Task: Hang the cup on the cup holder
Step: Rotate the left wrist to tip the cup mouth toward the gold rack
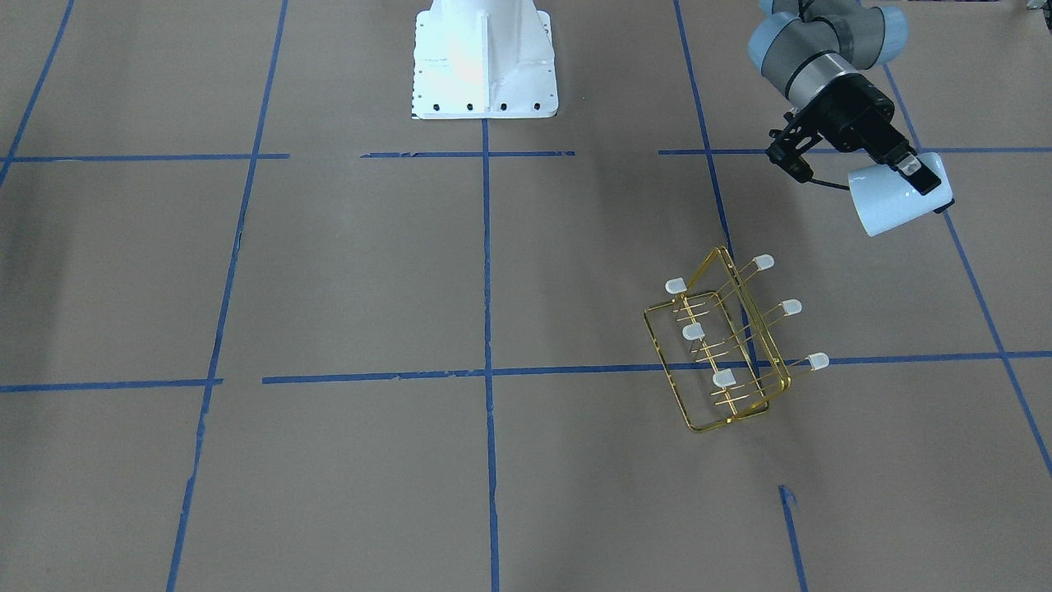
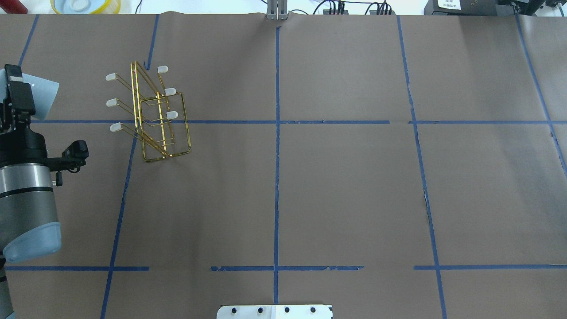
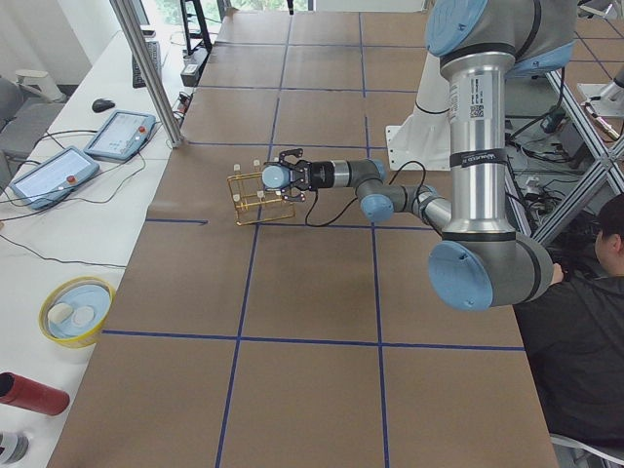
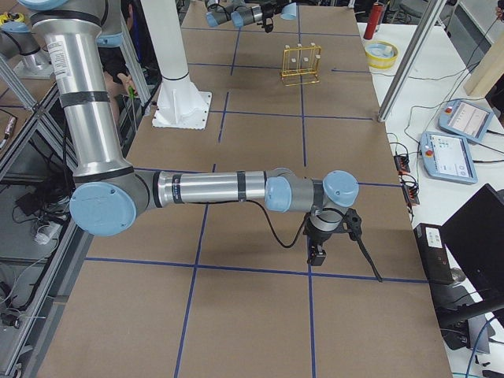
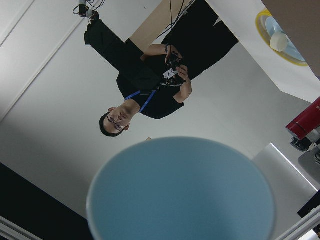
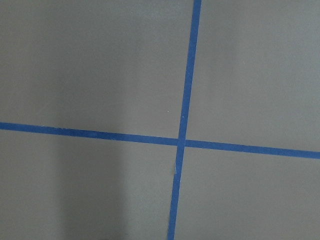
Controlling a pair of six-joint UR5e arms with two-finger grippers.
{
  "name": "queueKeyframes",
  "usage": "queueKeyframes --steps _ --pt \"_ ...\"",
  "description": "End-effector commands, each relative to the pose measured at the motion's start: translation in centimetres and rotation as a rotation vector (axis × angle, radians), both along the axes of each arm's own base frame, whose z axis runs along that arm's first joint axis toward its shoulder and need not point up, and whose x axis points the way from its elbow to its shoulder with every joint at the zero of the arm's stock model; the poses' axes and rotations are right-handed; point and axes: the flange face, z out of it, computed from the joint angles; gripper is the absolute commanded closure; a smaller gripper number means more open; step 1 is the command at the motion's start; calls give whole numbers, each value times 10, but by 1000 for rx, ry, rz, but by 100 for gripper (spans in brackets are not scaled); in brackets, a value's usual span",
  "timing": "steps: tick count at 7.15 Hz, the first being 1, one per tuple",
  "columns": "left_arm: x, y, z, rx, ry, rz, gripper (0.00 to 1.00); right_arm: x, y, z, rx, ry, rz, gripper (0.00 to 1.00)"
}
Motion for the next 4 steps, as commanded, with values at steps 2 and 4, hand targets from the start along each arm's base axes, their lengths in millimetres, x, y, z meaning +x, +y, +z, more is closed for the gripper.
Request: queueKeyframes --steps 2,4 --pt "53 -2 11 14 -55 12 100 0 0 0 0 0 0 0" --pt "65 3 13 46 -81 -2 100 0 0 -1 1 0 0 0"
